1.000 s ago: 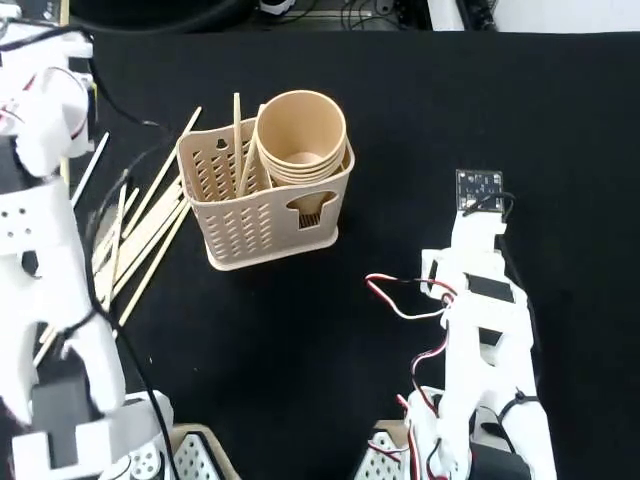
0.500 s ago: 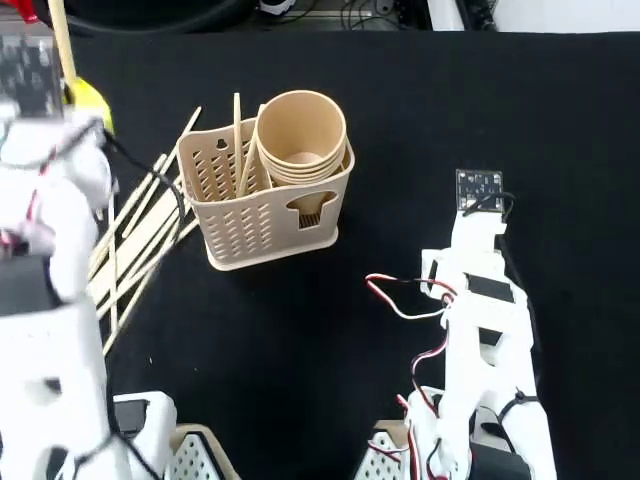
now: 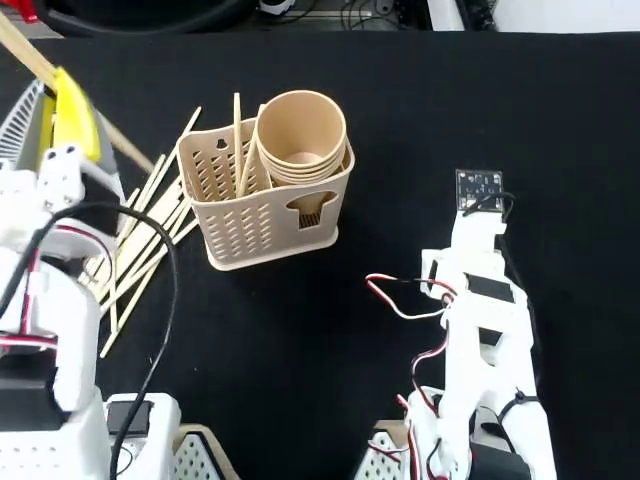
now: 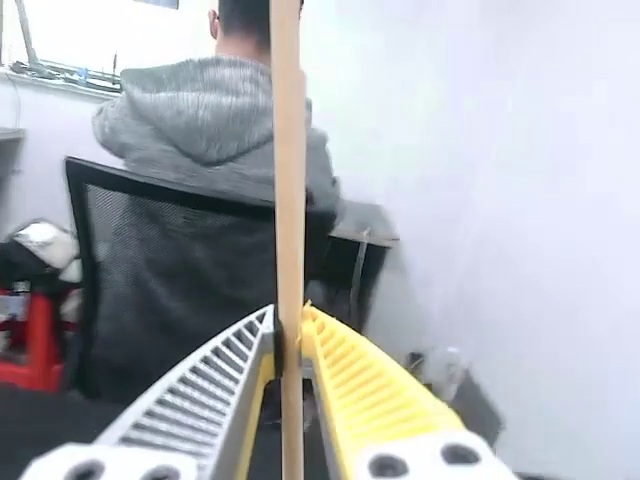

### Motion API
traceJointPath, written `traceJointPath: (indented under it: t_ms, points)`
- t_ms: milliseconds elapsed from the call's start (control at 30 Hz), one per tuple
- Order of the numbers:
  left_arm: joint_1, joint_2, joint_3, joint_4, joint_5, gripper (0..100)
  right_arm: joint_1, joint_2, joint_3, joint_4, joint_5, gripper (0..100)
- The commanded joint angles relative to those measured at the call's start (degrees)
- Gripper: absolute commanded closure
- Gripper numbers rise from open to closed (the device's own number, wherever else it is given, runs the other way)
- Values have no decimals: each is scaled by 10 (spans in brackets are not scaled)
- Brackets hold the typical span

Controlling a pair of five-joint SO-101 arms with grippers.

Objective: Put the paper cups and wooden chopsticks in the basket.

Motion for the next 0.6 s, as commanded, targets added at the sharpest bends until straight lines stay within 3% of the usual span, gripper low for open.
traceJointPath:
  t_ms: [0, 133, 333, 567]
  points:
    - [48, 23, -1, -30, 31, 971, -1, -1, -2, -9, 4, 977]
    - [88, 55, 22, -62, 31, 972, -1, -1, -2, -9, 4, 977]
    - [91, 84, 115, -149, 31, 972, -1, -1, -2, -9, 4, 977]
    - [95, 84, 182, -152, 31, 972, -1, -1, -2, -9, 4, 977]
